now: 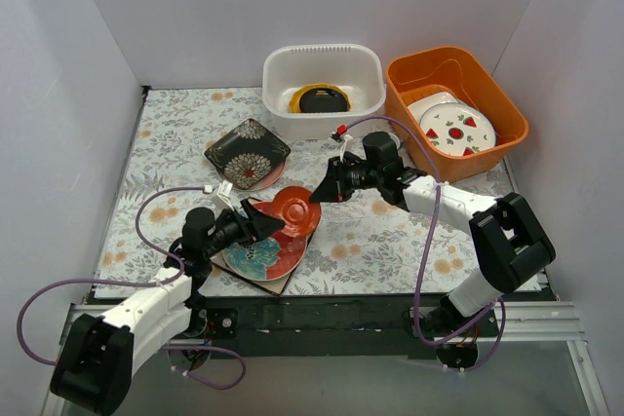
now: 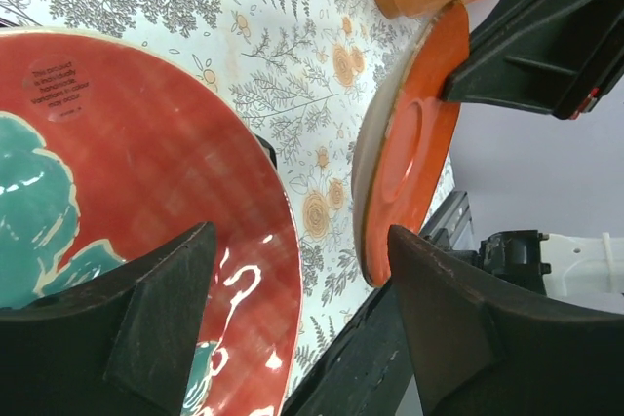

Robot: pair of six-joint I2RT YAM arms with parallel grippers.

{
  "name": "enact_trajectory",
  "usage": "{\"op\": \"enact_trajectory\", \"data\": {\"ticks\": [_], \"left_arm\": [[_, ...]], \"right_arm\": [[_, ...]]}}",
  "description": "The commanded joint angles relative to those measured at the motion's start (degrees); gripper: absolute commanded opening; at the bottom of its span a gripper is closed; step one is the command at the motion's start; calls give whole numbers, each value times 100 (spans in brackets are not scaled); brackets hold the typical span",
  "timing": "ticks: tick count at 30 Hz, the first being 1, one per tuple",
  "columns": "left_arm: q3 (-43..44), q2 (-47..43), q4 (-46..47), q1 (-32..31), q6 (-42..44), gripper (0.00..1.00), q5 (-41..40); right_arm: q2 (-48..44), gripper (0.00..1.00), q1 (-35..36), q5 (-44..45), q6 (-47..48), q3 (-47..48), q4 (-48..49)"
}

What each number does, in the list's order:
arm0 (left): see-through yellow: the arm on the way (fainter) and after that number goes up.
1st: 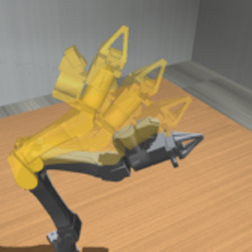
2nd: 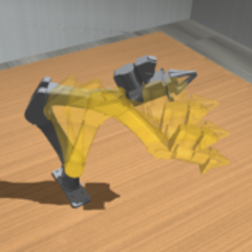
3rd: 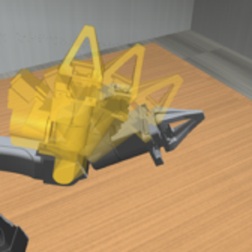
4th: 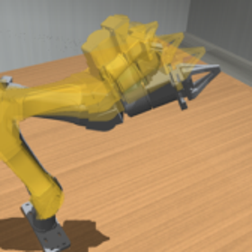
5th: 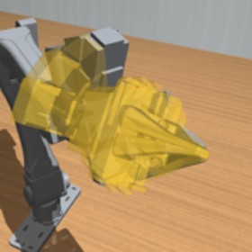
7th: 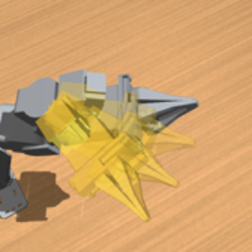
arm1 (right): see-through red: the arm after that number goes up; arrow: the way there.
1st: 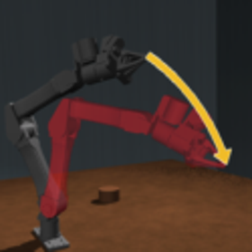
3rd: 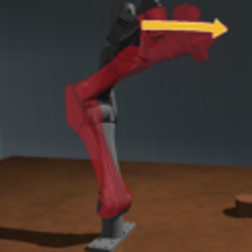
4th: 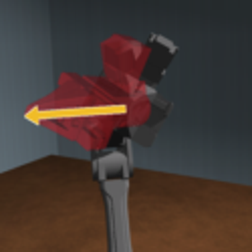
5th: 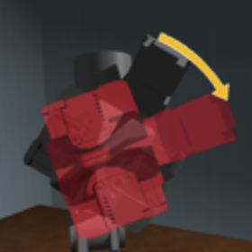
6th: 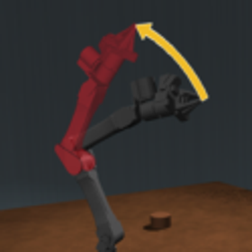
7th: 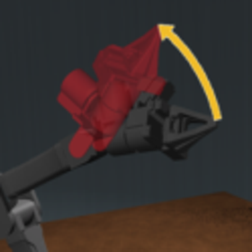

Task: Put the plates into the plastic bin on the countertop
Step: Pick up the plate at the center of the board, then place the plate in the plastic bin.

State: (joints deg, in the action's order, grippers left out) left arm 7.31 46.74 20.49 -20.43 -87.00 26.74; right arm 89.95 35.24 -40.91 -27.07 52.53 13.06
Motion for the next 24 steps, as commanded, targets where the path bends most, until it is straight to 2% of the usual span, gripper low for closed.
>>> {"op": "enact_trajectory", "data": {"ticks": [1,2,6,15,19,23,24], "left_arm": [[69,448,884,-32,8,64,314],[77,667,1000,-49,-10,59,375],[156,1100,1387,-181,-54,50,507],[323,1610,1914,-392,-36,40,639],[403,1820,2046,-471,-36,28,709],[420,1848,2099,-524,-10,0,833],[403,1821,2073,-533,-1,0,824]], "right_arm": [[-382,1,-35,-243,-185,-103,496],[-425,1,-35,-225,-193,-173,496],[-531,1,0,-172,-307,-392,601],[-724,1,158,-40,-422,-727,672],[-725,1,184,-32,-448,-771,663],[-672,1,263,-23,-483,-753,751],[-646,1,281,-23,-475,-745,751]]}}
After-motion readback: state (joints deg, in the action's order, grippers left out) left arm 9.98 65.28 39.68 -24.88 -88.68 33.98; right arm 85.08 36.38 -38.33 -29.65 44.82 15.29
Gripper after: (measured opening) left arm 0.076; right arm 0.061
